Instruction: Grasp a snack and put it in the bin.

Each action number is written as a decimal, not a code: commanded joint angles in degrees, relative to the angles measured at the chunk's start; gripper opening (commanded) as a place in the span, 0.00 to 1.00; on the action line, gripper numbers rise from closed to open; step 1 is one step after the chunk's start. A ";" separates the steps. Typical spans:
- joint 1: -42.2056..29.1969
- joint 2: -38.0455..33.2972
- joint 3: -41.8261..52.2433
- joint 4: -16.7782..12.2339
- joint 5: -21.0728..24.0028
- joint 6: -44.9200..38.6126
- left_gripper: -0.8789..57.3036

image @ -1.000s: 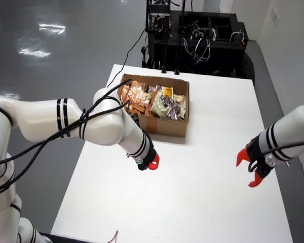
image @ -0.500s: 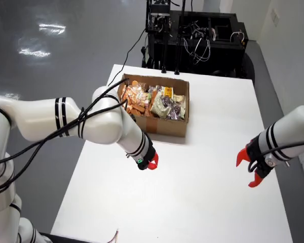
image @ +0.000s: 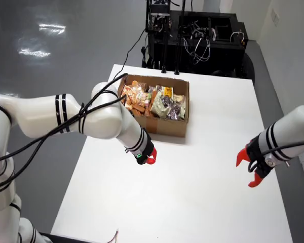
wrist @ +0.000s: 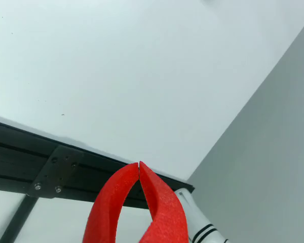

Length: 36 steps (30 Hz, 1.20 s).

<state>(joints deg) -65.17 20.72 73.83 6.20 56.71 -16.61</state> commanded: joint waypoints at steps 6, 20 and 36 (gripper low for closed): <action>0.14 0.02 0.00 0.04 -0.02 0.09 0.02; -1.03 0.02 0.00 0.04 -0.02 0.09 0.02; -0.87 0.02 0.00 0.04 -0.02 0.09 0.02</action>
<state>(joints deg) -66.18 20.74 73.82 6.24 56.69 -16.52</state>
